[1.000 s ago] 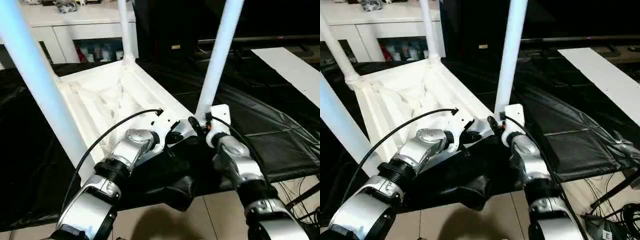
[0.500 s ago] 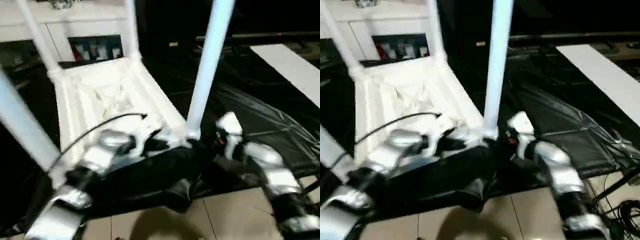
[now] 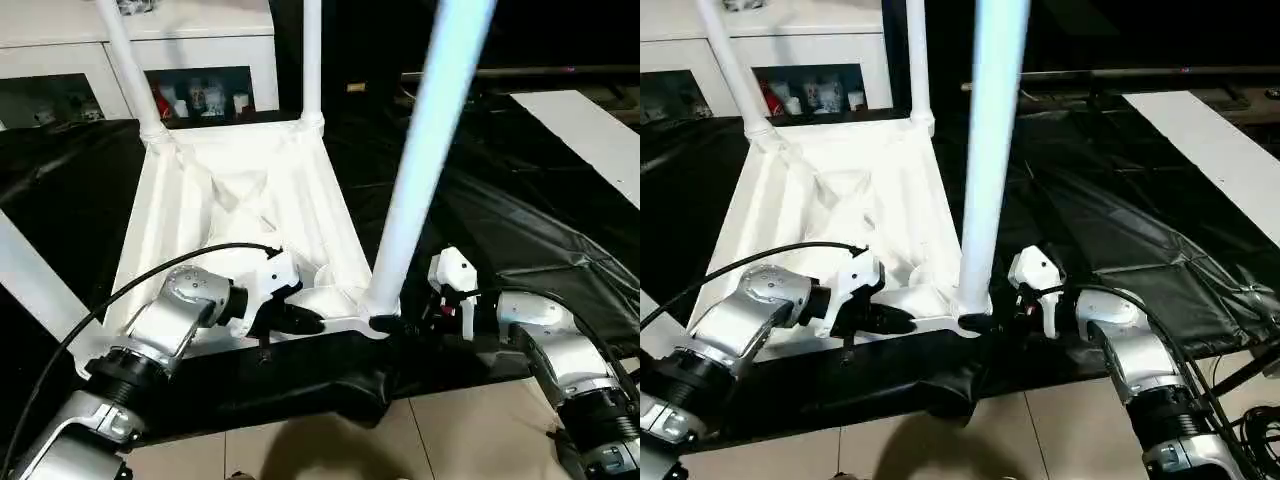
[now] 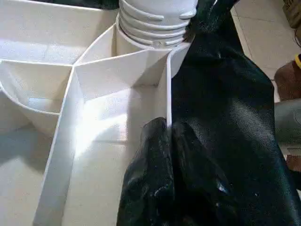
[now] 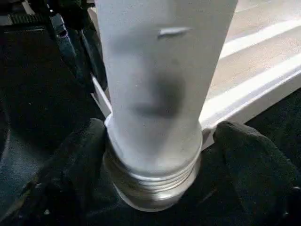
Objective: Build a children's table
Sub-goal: Rotate leg to tighten
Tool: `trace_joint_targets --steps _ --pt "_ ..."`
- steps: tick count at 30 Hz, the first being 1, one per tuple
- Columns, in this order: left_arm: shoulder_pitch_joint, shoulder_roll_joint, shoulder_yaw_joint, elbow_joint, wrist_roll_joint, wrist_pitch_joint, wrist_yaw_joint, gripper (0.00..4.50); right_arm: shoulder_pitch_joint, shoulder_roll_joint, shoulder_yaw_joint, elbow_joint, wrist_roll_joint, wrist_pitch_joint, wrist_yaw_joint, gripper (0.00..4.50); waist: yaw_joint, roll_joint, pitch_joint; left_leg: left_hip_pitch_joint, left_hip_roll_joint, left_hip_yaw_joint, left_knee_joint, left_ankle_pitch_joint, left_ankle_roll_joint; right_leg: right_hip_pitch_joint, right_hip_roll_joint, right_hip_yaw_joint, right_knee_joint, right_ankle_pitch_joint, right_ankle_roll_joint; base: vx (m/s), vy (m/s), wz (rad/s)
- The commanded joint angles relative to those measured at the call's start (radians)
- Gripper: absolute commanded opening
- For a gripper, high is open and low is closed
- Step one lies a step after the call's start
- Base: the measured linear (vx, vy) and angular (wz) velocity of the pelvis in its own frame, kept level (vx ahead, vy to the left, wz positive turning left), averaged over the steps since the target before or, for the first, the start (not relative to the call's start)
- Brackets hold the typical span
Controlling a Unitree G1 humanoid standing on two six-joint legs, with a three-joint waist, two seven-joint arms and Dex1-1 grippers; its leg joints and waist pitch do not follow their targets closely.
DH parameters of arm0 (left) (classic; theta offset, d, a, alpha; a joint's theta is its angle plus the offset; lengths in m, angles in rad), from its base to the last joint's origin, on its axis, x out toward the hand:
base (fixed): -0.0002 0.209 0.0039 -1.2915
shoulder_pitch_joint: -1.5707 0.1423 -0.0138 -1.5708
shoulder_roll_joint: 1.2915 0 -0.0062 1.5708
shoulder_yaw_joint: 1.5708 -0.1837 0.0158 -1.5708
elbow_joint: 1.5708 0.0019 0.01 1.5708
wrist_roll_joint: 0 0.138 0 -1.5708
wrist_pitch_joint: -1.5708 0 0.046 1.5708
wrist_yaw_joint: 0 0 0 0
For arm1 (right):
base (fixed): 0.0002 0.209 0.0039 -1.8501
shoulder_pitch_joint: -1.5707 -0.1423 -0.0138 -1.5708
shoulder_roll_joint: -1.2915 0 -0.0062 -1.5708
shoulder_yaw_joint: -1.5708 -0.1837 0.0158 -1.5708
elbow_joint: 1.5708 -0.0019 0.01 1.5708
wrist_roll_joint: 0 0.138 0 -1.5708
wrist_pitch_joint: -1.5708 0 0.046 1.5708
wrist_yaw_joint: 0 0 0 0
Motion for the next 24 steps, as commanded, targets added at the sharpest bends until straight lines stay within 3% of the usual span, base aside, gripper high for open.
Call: trace_joint_targets --steps 1,5,9,15,18,20,21,23,24 --pt "0.003 -0.007 -0.024 -0.027 -0.013 0.008 -0.037 0.0 -0.01 -0.006 0.009 -0.017 0.01 0.006 0.019 3.48 -0.001 -0.007 -0.064 0.015 0.01 0.01 -0.064 -0.194 0.076 0.055 -0.024 0.02 -0.054 -0.111 -0.267 0.0 0.0 0.0" --pt "0.005 -0.007 -0.023 -0.029 -0.009 0.011 -0.038 0.0 -0.013 -0.005 0.017 -0.006 0.002 -0.002 0.026 3.11 0.0 -0.007 -0.063 0.016 0.01 0.011 -0.065 -0.205 0.071 0.054 -0.025 0.02 -0.057 -0.136 -0.264 0.0 0.0 0.0" --pt "0.008 -0.005 -0.024 -0.032 -0.008 0.014 -0.037 0.0 -0.015 -0.003 0.012 0.011 -0.003 -0.009 0.034 2.77 0.002 -0.014 -0.064 0.015 0.01 0.011 -0.063 -0.191 0.073 0.055 -0.026 0.02 -0.054 -0.135 -0.26 0.0 0.0 0.0" --pt "0.014 -0.003 -0.024 -0.029 -0.006 0.017 -0.031 0.0 -0.02 0.001 0.012 0.03 -0.012 -0.019 0.029 2.69 0.004 -0.014 -0.064 0.015 0.009 0.012 -0.061 -0.171 0.086 0.055 -0.026 0.02 -0.053 -0.123 -0.264 0.0 0.0 0.0" --pt "0.01 -0.027 -0.014 0.001 0.004 0.025 0.018 0.0 -0.03 0.018 0.011 0.085 -0.065 -0.023 -0.076 2.68 0.002 -0.016 -0.063 0.014 0.008 0.012 -0.061 -0.178 0.079 0.054 -0.025 0.02 -0.054 -0.139 -0.26 0.0 0.0 0.0" --pt "-0.009 -0.064 0.0 0.054 0.022 0.027 0.094 0.0 -0.042 0.046 0.002 0.145 -0.11 -0.021 -0.203 2.68 -0.003 -0.018 -0.057 0.013 0.007 0.012 -0.065 -0.215 0.06 0.051 -0.024 0.019 -0.06 -0.201 -0.25 0.0 0.0 0.0" --pt "-0.023 -0.084 0.007 0.086 0.033 0.026 0.137 0.0 -0.047 0.065 -0.008 0.17 -0.121 -0.016 -0.264 2.67 -0.009 -0.018 -0.05 0.015 0.005 0.01 -0.07 -0.271 0.034 0.046 -0.025 0.018 -0.07 -0.3 -0.225 0.0 0.0 0.0" --pt "-0.048 -0.121 0.021 0.139 0.045 0.027 0.206 0.0 -0.048 0.106 -0.032 0.195 -0.117 0.0 -0.35 2.67 -0.016 -0.021 -0.049 0.023 0.002 0.005 -0.07 -0.343 0.002 0.043 -0.03 0.017 -0.084 -0.434 -0.179 0.0 0.0 0.0" --pt "-0.091 -0.181 0.04 0.22 0.065 0.031 0.326 0.0 -0.056 0.179 -0.067 0.23 -0.12 0.028 -0.51 2.67 -0.021 -0.023 -0.047 0.023 0.002 0.002 -0.075 -0.37 -0.005 0.041 -0.028 0.017 -0.088 -0.47 -0.158 0.0 0.0 0.0"
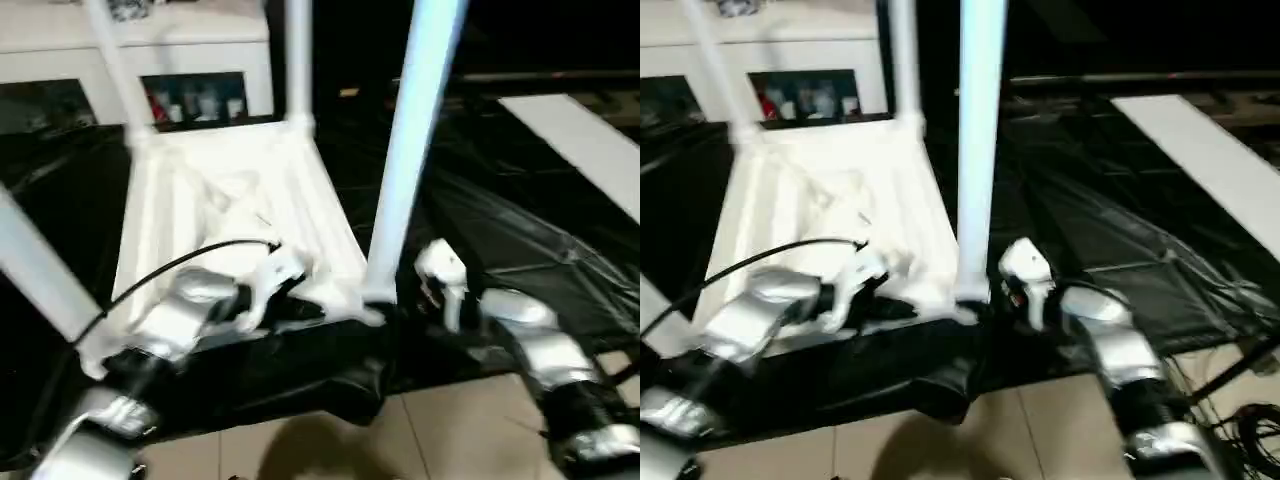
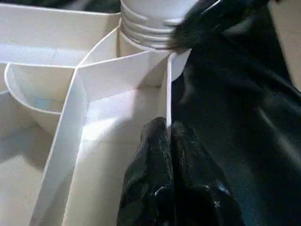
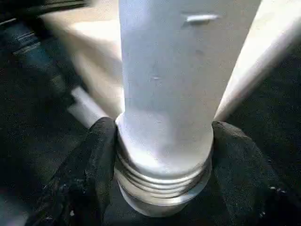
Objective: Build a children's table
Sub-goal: Rotate leg to tighten
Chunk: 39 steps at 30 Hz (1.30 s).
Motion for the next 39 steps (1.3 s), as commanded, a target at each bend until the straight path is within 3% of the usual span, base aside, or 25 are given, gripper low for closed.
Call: trace_joint_targets --steps 1,4,5,6,11,17,18,19,21,22,23,24,25,27,28,29,30,32,34,35,39 --pt "-0.04 -0.064 0.006 0.103 0.028 0.016 0.137 0.0 -0.003 0.062 -0.034 0.084 -0.062 0.052 -0.233 2.66 -0.007 -0.013 -0.045 0.014 0.0 0.001 -0.079 -0.399 -0.015 0.024 -0.028 0.013 -0.1 -0.526 -0.14 0.0 0.0 0.0" --pt "-0.07 -0.103 0.017 0.158 0.037 0.023 0.211 0.0 -0.019 0.107 -0.056 0.115 -0.064 0.059 -0.339 2.66 -0.009 -0.015 -0.047 0.013 -0.003 -0.005 -0.08 -0.411 -0.02 0.027 -0.029 0.007 -0.108 -0.577 -0.103 0.0 0.0 0.0" --pt "-0.094 -0.136 0.029 0.203 0.04 0.022 0.274 0.0 -0.039 0.15 -0.084 0.145 -0.05 0.07 -0.427 2.66 -0.007 -0.011 -0.049 0.014 -0.003 -0.005 -0.081 -0.408 -0.014 0.025 -0.03 0.008 -0.11 -0.567 -0.101 -0.051 0.011 -0.07" --pt "-0.103 -0.148 0.036 0.221 0.039 0.019 0.3 0.0 -0.049 0.167 -0.095 0.158 -0.043 0.073 -0.458 2.66 -0.009 -0.012 -0.047 0.016 -0.004 -0.005 -0.081 -0.419 -0.013 0.019 -0.027 0.007 -0.113 -0.566 -0.102 0.0 0.0 0.0" --pt "-0.154 -0.199 0.067 0.329 0.059 -0.001 0.413 0.0 -0.113 0.241 -0.112 0.226 -0.05 0.049 -0.578 2.66 -0.014 -0.008 -0.049 0.014 -0.005 -0.008 -0.086 -0.444 -0.01 0.021 -0.026 0.001 -0.117 -0.542 -0.103 0.0 0.0 0.0" --pt "-0.172 -0.196 0.057 0.387 0.076 -0.022 0.409 0.0 -0.107 0.259 -0.1 0.187 -0.045 -0.018 -0.501 2.66 -0.006 -0.012 -0.049 0.016 -0.001 -0.001 -0.09 -0.433 0.006 0.023 -0.026 0.007 -0.112 -0.456 -0.137 0.0 0.0 0.0" --pt "-0.172 -0.194 0.054 0.386 0.077 -0.024 0.404 0.0 -0.103 0.259 -0.106 0.178 -0.035 -0.024 -0.489 3.01 -0.004 -0.015 -0.049 0.016 -0.001 0.0 -0.089 -0.432 0.012 0.023 -0.026 0.007 -0.113 -0.462 -0.138 0.0 0.0 0.0" --pt "-0.166 -0.182 0.041 0.371 0.08 -0.025 0.373 0.0 -0.087 0.247 -0.118 0.137 -0.002 -0.037 -0.434 3.36 -0.003 -0.02 -0.05 0.016 -0.001 0.001 -0.089 -0.428 0.016 0.025 -0.027 0.008 -0.113 -0.464 -0.137 0.0 0.0 0.0" --pt "-0.16 -0.17 0.028 0.356 0.081 -0.025 0.329 0.0 -0.073 0.224 -0.115 0.098 0.012 -0.05 -0.38 3.43 0.005 -0.018 -0.05 0.014 0.002 0.003 -0.089 -0.405 0.03 0.026 -0.029 0.012 -0.111 -0.44 -0.14 0.0 0.0 0.0" --pt "-0.16 -0.17 0.028 0.356 0.081 -0.025 0.329 0.0 -0.073 0.224 -0.115 0.098 0.012 -0.05 -0.38 3.57 0.004 -0.017 -0.051 0.009 0.002 0.001 -0.091 -0.394 0.031 0.03 -0.03 0.012 -0.108 -0.43 -0.141 0.0 0.0 0.0" --pt "-0.152 -0.156 0.017 0.342 0.079 -0.04 0.274 0.0 -0.06 0.188 -0.099 0.063 0.024 -0.055 -0.31 3.72 -0.003 -0.016 -0.05 -0.008 0.001 -0.003 -0.097 -0.359 0.029 0.045 -0.029 0.008 -0.103 -0.419 -0.129 0.0 0.0 0.0" --pt "-0.138 -0.139 0.004 0.314 0.077 -0.041 0.224 0.0 -0.041 0.146 -0.08 0.02 0.037 -0.037 -0.228 3.8 -0.002 -0.01 -0.049 -0.006 0.0 -0.005 -0.099 -0.365 0.032 0.046 -0.03 0.005 -0.107 -0.437 -0.126 0.0 0.0 0.0" --pt "-0.132 -0.13 -0.002 0.301 0.075 -0.042 0.199 0.0 -0.031 0.125 -0.072 -0.002 0.043 -0.026 -0.184 3.84 0.0 -0.013 -0.049 -0.005 0.003 -0.004 -0.098 -0.369 0.033 0.046 -0.029 0.006 -0.11 -0.439 -0.121 0.0 0.0 0.0" --pt "-0.118 -0.115 -0.011 0.269 0.067 -0.034 0.157 0.0 -0.012 0.084 -0.054 -0.035 0.044 -0.018 -0.117 3.91 0.003 -0.014 -0.051 0.004 0.007 0.001 -0.092 -0.355 0.042 0.04 -0.03 0.013 -0.105 -0.392 -0.152 0.0 0.0 0.0" --pt "-0.096 -0.087 -0.027 0.219 0.059 -0.04 0.09 0.0 0.017 0.023 -0.03 -0.071 0.034 -0.027 -0.029 3.91 0.005 -0.009 -0.053 0.007 0.007 0.003 -0.091 -0.346 0.042 0.037 -0.031 0.015 -0.103 -0.369 -0.167 0.06 -0.011 0.05" --pt "-0.082 -0.071 -0.038 0.19 0.051 -0.054 0.043 0.0 0.029 0.0 -0.023 -0.085 0.034 -0.029 0.006 3.91 0.01 -0.012 -0.057 0.007 0.01 0.004 -0.087 -0.309 0.053 0.044 -0.03 0.017 -0.095 -0.293 -0.195 0.06 -0.011 0.05" --pt "-0.074 -0.061 -0.042 0.17 0.044 -0.045 0.02 0.0 0.037 -0.016 -0.018 -0.093 0.033 -0.03 0.027 3.91 0.011 -0.009 -0.057 0.008 0.011 0.009 -0.086 -0.293 0.063 0.041 -0.029 0.018 -0.091 -0.245 -0.22 0.073 -0.013 0.07" --pt "-0.041 -0.01 -0.071 0.098 0.029 -0.071 -0.078 0.0 0.058 -0.064 -0.007 -0.114 0.029 -0.036 0.097 3.91 0.013 -0.007 -0.066 0.008 0.011 0.008 -0.079 -0.239 0.073 0.047 -0.028 0.017 -0.077 -0.146 -0.255 0.074 -0.014 0.07" --pt "-0.025 0.016 -0.084 0.061 0.018 -0.067 -0.123 0.0 0.066 -0.084 -0.003 -0.124 0.03 -0.037 0.127 3.91 0.011 -0.004 -0.066 0.006 0.009 0.012 -0.076 -0.186 0.096 0.049 -0.024 0.016 -0.068 -0.052 -0.286 0.061 -0.008 0.03" --pt "-0.007 0.05 -0.098 0.021 0.008 -0.079 -0.177 0.0 0.076 -0.105 0.003 -0.141 0.033 -0.034 0.163 3.91 0.018 -0.001 -0.066 0.008 0.012 0.012 -0.076 -0.172 0.108 0.051 -0.025 0.016 -0.064 -0.03 -0.296 0.063 -0.006 0.02" --pt "0.029 0.119 -0.098 -0.067 -0.02 -0.078 -0.277 0.0 0.099 -0.147 0.035 -0.186 0.045 -0.01 0.239 3.91 0.025 0.004 -0.062 0.013 0.015 0.012 -0.079 -0.196 0.095 0.05 -0.025 0.016 -0.066 -0.077 -0.289 0.0 0.0 0.0"
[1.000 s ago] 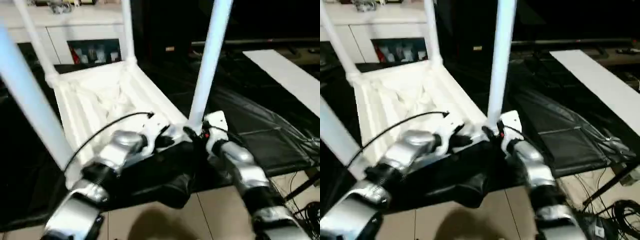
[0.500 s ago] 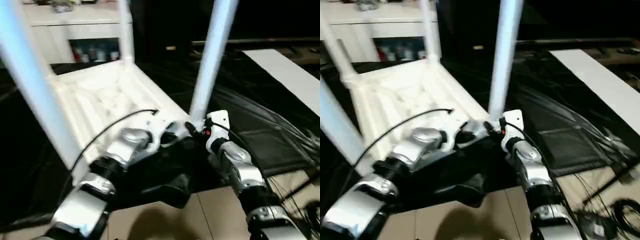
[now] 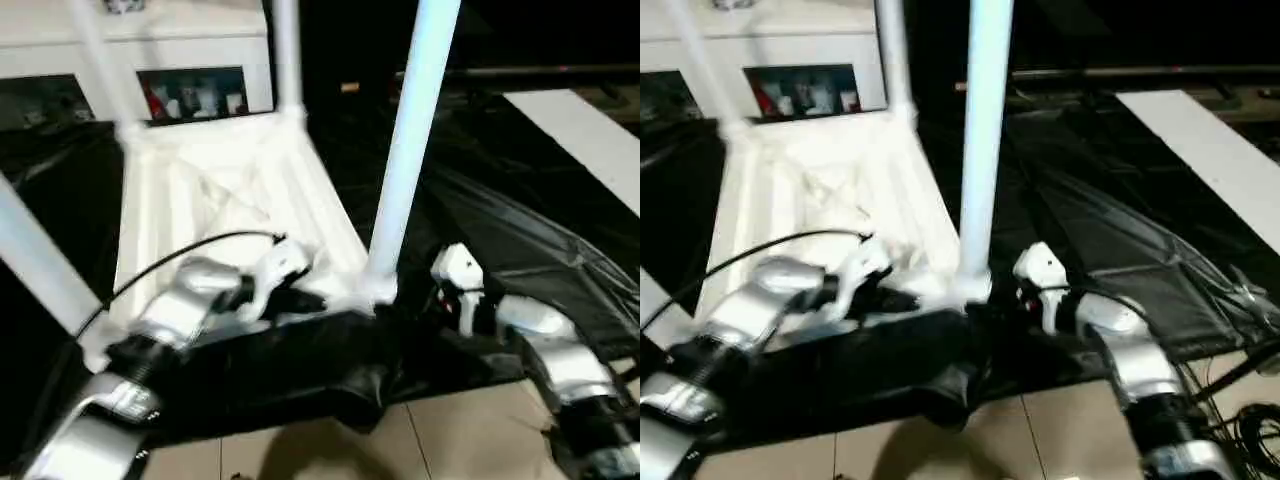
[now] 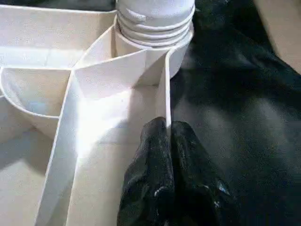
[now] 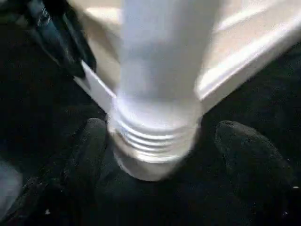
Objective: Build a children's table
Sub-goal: Rotate leg to tighten
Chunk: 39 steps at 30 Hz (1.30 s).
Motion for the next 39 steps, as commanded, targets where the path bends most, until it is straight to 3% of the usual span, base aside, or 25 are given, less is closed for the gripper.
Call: trace_joint_targets --steps 1,3,4,5,7,8,9,13,15,25,34,37,39 --pt "0.021 0.005 -0.053 -0.043 -0.011 0.023 -0.08 0.0 0.013 -0.009 0.012 -0.032 0.015 0.01 0.028 3.91 -0.006 0.0 -0.06 0.01 0.016 0.012 -0.059 -0.205 0.087 0.053 -0.025 0.02 -0.044 -0.107 -0.274 0.0 0.0 0.0" --pt "0.033 0.023 -0.051 -0.079 -0.021 0.035 -0.108 0.0 0.016 -0.005 0.013 -0.047 0.029 0.022 0.046 3.91 -0.005 0.001 -0.057 0.013 0.016 0.012 -0.063 -0.252 0.064 0.05 -0.025 0.021 -0.049 -0.174 -0.259 0.0 0.0 0.0" --pt "0.037 0.028 -0.05 -0.091 -0.024 0.041 -0.113 0.0 0.017 -0.003 0.015 -0.052 0.033 0.025 0.054 3.91 -0.007 -0.012 -0.055 0.01 0.015 0.012 -0.065 -0.26 0.061 0.052 -0.025 0.021 -0.051 -0.194 -0.251 0.0 0.0 0.0" --pt "0.041 0.032 -0.047 -0.1 -0.025 0.044 -0.112 0.0 0.017 0.001 0.019 -0.058 0.038 0.028 0.066 3.91 -0.007 -0.005 -0.055 0.011 0.015 0.01 -0.066 -0.272 0.049 0.049 -0.028 0.022 -0.053 -0.237 -0.236 0.0 0.0 0.0" --pt "0.042 0.033 -0.046 -0.103 -0.025 0.045 -0.111 0.0 0.017 0.002 0.022 -0.059 0.04 0.03 0.072 3.91 -0.008 -0.006 -0.055 0.012 0.015 0.01 -0.066 -0.272 0.046 0.048 -0.028 0.023 -0.055 -0.242 -0.23 0.0 0.0 0.0" --pt "0.045 0.036 -0.045 -0.11 -0.025 0.05 -0.106 0.0 0.013 0.007 0.026 -0.054 0.039 0.028 0.082 3.91 -0.007 -0.005 -0.056 0.013 0.014 0.011 -0.065 -0.267 0.044 0.046 -0.028 0.024 -0.055 -0.238 -0.229 0.0 0.0 0.0" --pt "0.05 0.04 -0.041 -0.119 -0.025 0.056 -0.1 0.0 0.007 0.015 0.029 -0.044 0.039 0.024 0.092 3.91 -0.006 -0.012 -0.058 0.01 0.015 0.01 -0.064 -0.25 0.047 0.049 -0.029 0.024 -0.05 -0.221 -0.231 0.0 0.0 0.0" --pt "0.056 0.038 -0.042 -0.124 -0.023 0.058 -0.097 0.0 -0.003 0.026 0.038 -0.037 0.041 0.019 0.107 3.91 -0.005 -0.01 -0.06 0.01 0.013 0.012 -0.06 -0.207 0.059 0.049 -0.026 0.024 -0.045 -0.169 -0.24 0.0 0.0 0.0" --pt "0.055 0.036 -0.042 -0.13 -0.02 0.068 -0.094 0.0 -0.005 0.027 0.044 -0.035 0.039 0.026 0.118 3.65 -0.005 -0.01 -0.061 0.01 0.013 0.012 -0.059 -0.193 0.064 0.05 -0.026 0.023 -0.043 -0.148 -0.246 0.0 0.0 0.0" --pt "0.05 0.033 -0.04 -0.123 -0.014 0.074 -0.09 0.0 -0.005 0.032 0.043 -0.021 0.037 0.032 0.128 2.85 -0.003 -0.007 -0.062 0.009 0.01 0.012 -0.056 -0.188 0.065 0.053 -0.025 0.023 -0.042 -0.148 -0.247 0.0 0.0 0.0" --pt "0.048 0.015 -0.037 -0.095 -0.001 0.094 -0.054 0.0 0.0 0.067 0.042 0.001 0.02 0.028 0.07 2.66 -0.003 -0.009 -0.062 0.009 0.009 0.012 -0.054 -0.181 0.068 0.054 -0.025 0.022 -0.041 -0.144 -0.252 0.0 0.0 0.0" --pt "0.015 -0.048 -0.012 -0.02 0.028 0.11 0.077 0.0 -0.028 0.113 0.03 0.086 -0.045 0.041 -0.095 2.66 -0.011 -0.008 -0.054 0.01 0.007 0.012 -0.059 -0.236 0.041 0.046 -0.024 0.022 -0.051 -0.237 -0.235 0.0 0.0 0.0" --pt "-0.031 -0.12 0.016 0.066 0.05 0.117 0.217 0.0 -0.054 0.172 -0.005 0.154 -0.066 0.058 -0.259 2.66 -0.017 -0.009 -0.049 0.016 0.004 0.007 -0.061 -0.322 -0.003 0.042 -0.028 0.02 -0.064 -0.396 -0.188 -0.067 0.006 -0.02"
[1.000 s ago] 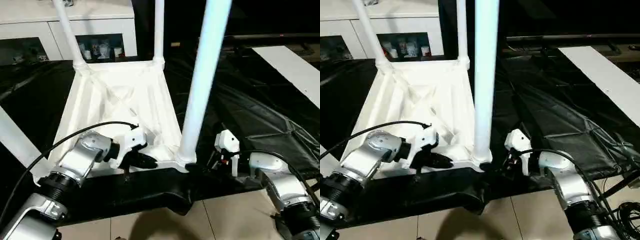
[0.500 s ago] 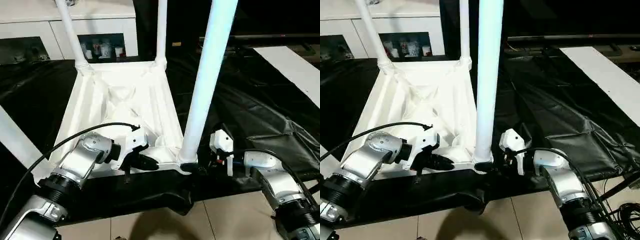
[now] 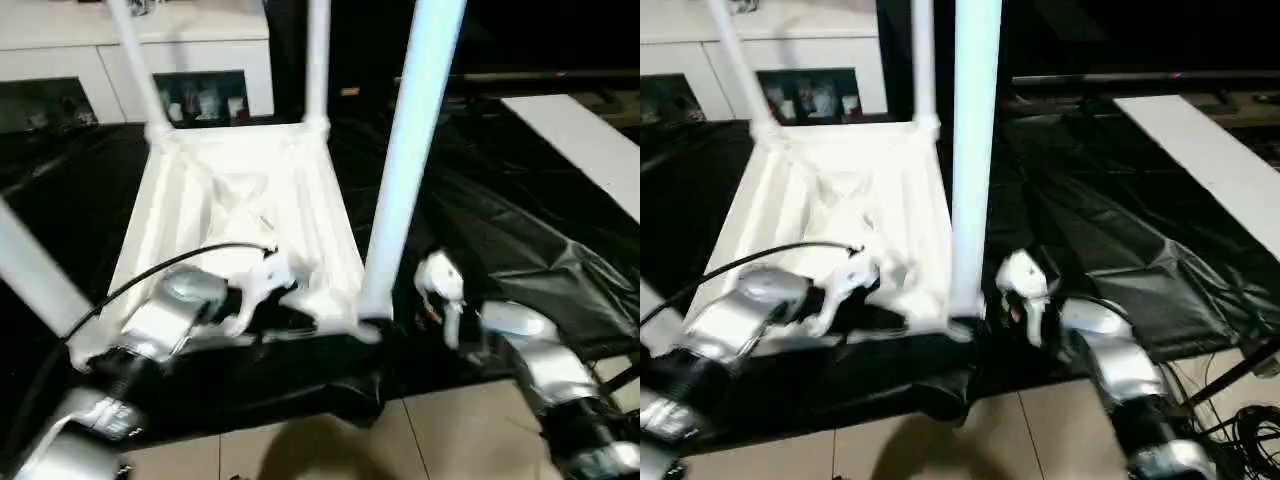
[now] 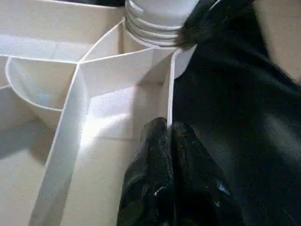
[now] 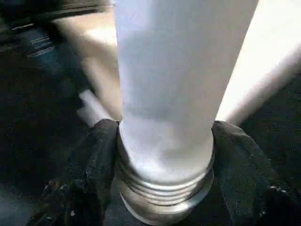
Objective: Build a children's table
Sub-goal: Rotate leg to tighten
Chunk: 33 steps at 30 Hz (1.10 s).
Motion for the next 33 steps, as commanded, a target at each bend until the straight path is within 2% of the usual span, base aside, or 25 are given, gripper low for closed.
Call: trace_joint_targets --steps 1,2,3,4,5,6,10,12,13,14,15,16,17,18,19,21,23,24,26,29,32,33 --pt "-0.013 -0.043 -0.012 0.049 0.018 0.019 0.089 0.0 -0.007 0.029 0.01 0.053 -0.046 0.031 -0.109 2.65 -0.004 -0.007 -0.048 0.011 0.003 0.005 -0.075 -0.337 -0.009 0.035 -0.028 0.016 -0.078 -0.421 -0.18 -0.058 0.01 -0.02" --pt "-0.036 -0.076 -0.001 0.09 0.028 0.019 0.154 0.0 -0.023 0.062 -0.015 0.078 -0.044 0.046 -0.192 2.65 -0.011 -0.007 -0.047 0.009 0.001 0.003 -0.075 -0.365 -0.012 0.031 -0.027 0.015 -0.083 -0.46 -0.16 0.0 0.0 0.0" --pt "-0.036 -0.076 -0.001 0.09 0.028 0.019 0.154 0.0 -0.023 0.062 -0.015 0.078 -0.044 0.046 -0.192 2.65 -0.013 -0.008 -0.048 0.009 0.001 -0.002 -0.076 -0.385 -0.014 0.031 -0.028 0.011 -0.087 -0.493 -0.141 -0.054 0.011 -0.02" --pt "-0.054 -0.101 0.007 0.12 0.03 0.025 0.197 0.0 -0.037 0.088 -0.031 0.099 -0.045 0.053 -0.258 2.65 -0.017 -0.007 -0.048 0.005 -0.001 -0.002 -0.076 -0.389 -0.008 0.032 -0.027 0.01 -0.09 -0.501 -0.13 0.0 0.0 0.0" --pt "-0.084 -0.147 0.028 0.173 0.031 0.029 0.283 0.0 -0.059 0.125 -0.047 0.13 -0.058 0.052 -0.357 2.65 -0.019 -0.002 -0.048 0.007 -0.001 0.0 -0.076 -0.393 -0.008 0.027 -0.028 0.012 -0.092 -0.502 -0.132 0.0 0.0 0.0" --pt "-0.098 -0.168 0.035 0.198 0.033 0.033 0.319 0.0 -0.072 0.144 -0.054 0.147 -0.067 0.049 -0.412 2.65 -0.02 -0.002 -0.052 0.011 -0.002 -0.002 -0.074 -0.396 -0.013 0.026 -0.026 0.01 -0.094 -0.499 -0.132 0.0 0.0 0.0" --pt "-0.13 -0.209 0.045 0.258 0.042 0.026 0.395 0.0 -0.104 0.198 -0.073 0.185 -0.076 0.059 -0.53 2.65 -0.019 0.001 -0.051 0.009 -0.005 -0.003 -0.075 -0.407 -0.005 0.024 -0.025 0.006 -0.099 -0.505 -0.122 0.0 0.0 0.0" --pt "-0.141 -0.221 0.05 0.281 0.049 0.021 0.411 0.0 -0.117 0.217 -0.075 0.199 -0.083 0.056 -0.556 2.65 -0.02 0.0 -0.053 0.006 -0.004 -0.004 -0.077 -0.397 -0.003 0.027 -0.025 0.006 -0.097 -0.48 -0.127 0.0 0.0 0.0" --pt "-0.146 -0.224 0.049 0.292 0.054 0.017 0.413 0.0 -0.122 0.229 -0.075 0.202 -0.08 0.046 -0.549 2.65 -0.019 0.007 -0.054 0.006 -0.002 -0.005 -0.079 -0.396 -0.003 0.028 -0.025 0.006 -0.095 -0.464 -0.131 0.0 0.0 0.0" --pt "-0.154 -0.226 0.045 0.313 0.067 -0.002 0.411 0.0 -0.124 0.247 -0.079 0.196 -0.066 0.02 -0.518 2.65 -0.019 0.003 -0.054 0.004 -0.001 -0.003 -0.079 -0.392 0.003 0.029 -0.024 0.008 -0.093 -0.422 -0.141 0.0 0.0 0.0" --pt "-0.154 -0.226 0.045 0.313 0.067 -0.002 0.411 0.0 -0.124 0.247 -0.079 0.196 -0.066 0.02 -0.518 2.65 -0.019 0.003 -0.054 0.004 -0.001 -0.003 -0.079 -0.392 0.003 0.029 -0.024 0.008 -0.093 -0.422 -0.141 0.0 0.0 0.0" --pt "-0.154 -0.222 0.041 0.317 0.071 -0.008 0.402 0.0 -0.12 0.251 -0.086 0.185 -0.055 0.005 -0.503 2.65 -0.017 0.008 -0.055 0.004 -0.001 -0.002 -0.08 -0.385 0.007 0.031 -0.025 0.009 -0.09 -0.388 -0.156 0.0 0.0 0.0" --pt "-0.153 -0.216 0.035 0.319 0.074 -0.026 0.384 0.0 -0.113 0.252 -0.098 0.169 -0.034 -0.012 -0.48 2.65 -0.018 0.006 -0.056 0.003 0.0 -0.001 -0.08 -0.381 0.009 0.032 -0.024 0.01 -0.088 -0.369 -0.164 0.0 0.0 0.0" --pt "-0.152 -0.214 0.032 0.32 0.074 -0.033 0.377 0.0 -0.111 0.252 -0.103 0.163 -0.025 -0.018 -0.472 3.0 -0.017 0.007 -0.056 0.004 0.0 0.0 -0.08 -0.382 0.011 0.032 -0.025 0.01 -0.089 -0.363 -0.168 0.0 0.0 0.0" --pt "-0.152 -0.213 0.032 0.319 0.074 -0.033 0.374 0.0 -0.11 0.251 -0.104 0.162 -0.024 -0.019 -0.471 3.0 -0.017 0.007 -0.056 0.004 0.001 0.0 -0.079 -0.382 0.012 0.032 -0.025 0.011 -0.088 -0.357 -0.172 0.0 0.0 0.0" --pt "-0.132 -0.188 0.013 0.284 0.072 -0.045 0.311 0.0 -0.091 0.221 -0.121 0.121 0.006 -0.039 -0.414 3.35 -0.014 0.004 -0.057 0.002 0.003 0.0 -0.08 -0.37 0.02 0.036 -0.027 0.012 -0.085 -0.338 -0.182 0.0 0.0 0.0" --pt "-0.118 -0.172 0.005 0.262 0.062 -0.039 0.269 0.0 -0.082 0.194 -0.127 0.1 0.016 -0.054 -0.385 3.44 -0.012 0.005 -0.059 0.0 0.005 0.001 -0.079 -0.344 0.028 0.04 -0.028 0.013 -0.079 -0.29 -0.195 0.0 0.0 0.0" --pt "-0.111 -0.163 -0.001 0.249 0.06 -0.039 0.249 0.0 -0.076 0.181 -0.121 0.084 0.026 -0.044 -0.348 3.64 -0.013 0.007 -0.06 -0.004 0.005 0.001 -0.079 -0.32 0.033 0.044 -0.029 0.013 -0.075 -0.263 -0.202 0.0 0.0 0.0" --pt "-0.101 -0.151 -0.006 0.232 0.057 -0.036 0.228 0.0 -0.067 0.162 -0.112 0.064 0.033 -0.032 -0.307 3.84 -0.013 0.005 -0.061 -0.005 0.005 0.002 -0.078 -0.294 0.041 0.047 -0.027 0.011 -0.072 -0.233 -0.212 0.0 0.0 0.0" --pt "-0.079 -0.123 -0.02 0.188 0.049 -0.03 0.167 0.0 -0.047 0.11 -0.083 0.018 0.039 -0.004 -0.206 3.91 -0.009 0.004 -0.062 0.001 0.007 0.008 -0.072 -0.263 0.059 0.045 -0.027 0.015 -0.069 -0.186 -0.234 0.0 0.0 0.0" --pt "-0.045 -0.07 -0.045 0.114 0.034 -0.027 0.059 0.0 -0.009 -0.015 0.012 -0.04 -0.006 -0.019 -0.011 3.91 -0.002 0.003 -0.062 -0.003 0.009 0.007 -0.071 -0.217 0.074 0.053 -0.025 0.014 -0.061 -0.131 -0.252 0.0 0.0 0.0" --pt "-0.045 -0.07 -0.045 0.114 0.034 -0.027 0.059 0.0 -0.009 -0.015 0.012 -0.04 -0.006 -0.019 -0.011 3.91 -0.004 0.004 -0.062 -0.003 0.007 0.009 -0.069 -0.216 0.078 0.051 -0.025 0.014 -0.06 -0.126 -0.256 0.0 0.0 0.0"
